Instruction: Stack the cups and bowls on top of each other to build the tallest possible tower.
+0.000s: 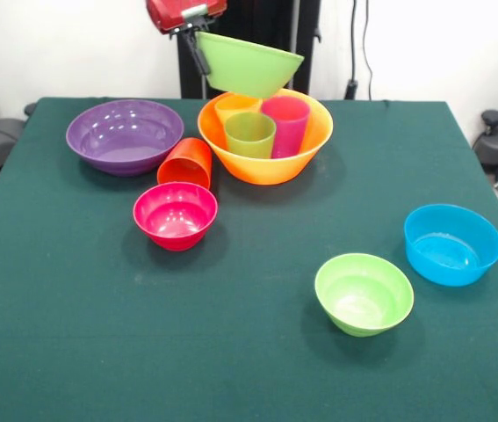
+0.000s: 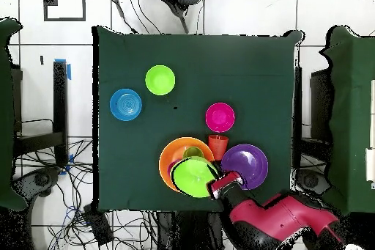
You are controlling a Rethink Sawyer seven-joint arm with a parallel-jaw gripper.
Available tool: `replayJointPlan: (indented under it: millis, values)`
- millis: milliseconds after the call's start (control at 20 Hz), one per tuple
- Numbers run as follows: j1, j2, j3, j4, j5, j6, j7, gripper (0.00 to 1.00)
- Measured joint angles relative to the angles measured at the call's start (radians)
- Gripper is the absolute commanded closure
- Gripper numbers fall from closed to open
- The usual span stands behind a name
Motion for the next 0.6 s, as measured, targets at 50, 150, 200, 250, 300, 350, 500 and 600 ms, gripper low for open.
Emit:
replayJointPlan:
  millis: [50, 150, 200, 250, 300, 350, 500, 600]
  values:
    - [0.000, 0.000, -0.001, -0.003, -0.005, 0.000, 0.000, 1.00]
    - [0.000, -0.001, -0.001, -0.013, -0.018, 0.000, 0.000, 1.00]
    - [0.000, -0.001, -0.001, -0.014, -0.020, 0.000, 0.000, 1.00]
    - [0.000, -0.001, -0.002, -0.017, -0.026, 0.000, 0.000, 1.00]
    - [0.000, -0.001, -0.003, -0.020, -0.031, 0.000, 0.000, 1.00]
    - [0.001, -0.001, -0.005, -0.022, -0.036, 0.000, 0.000, 1.00]
    - [0.003, -0.001, -0.013, -0.027, -0.040, -0.003, 0.000, 1.00]
    - [0.007, -0.001, -0.019, -0.029, -0.041, -0.007, 0.000, 1.00]
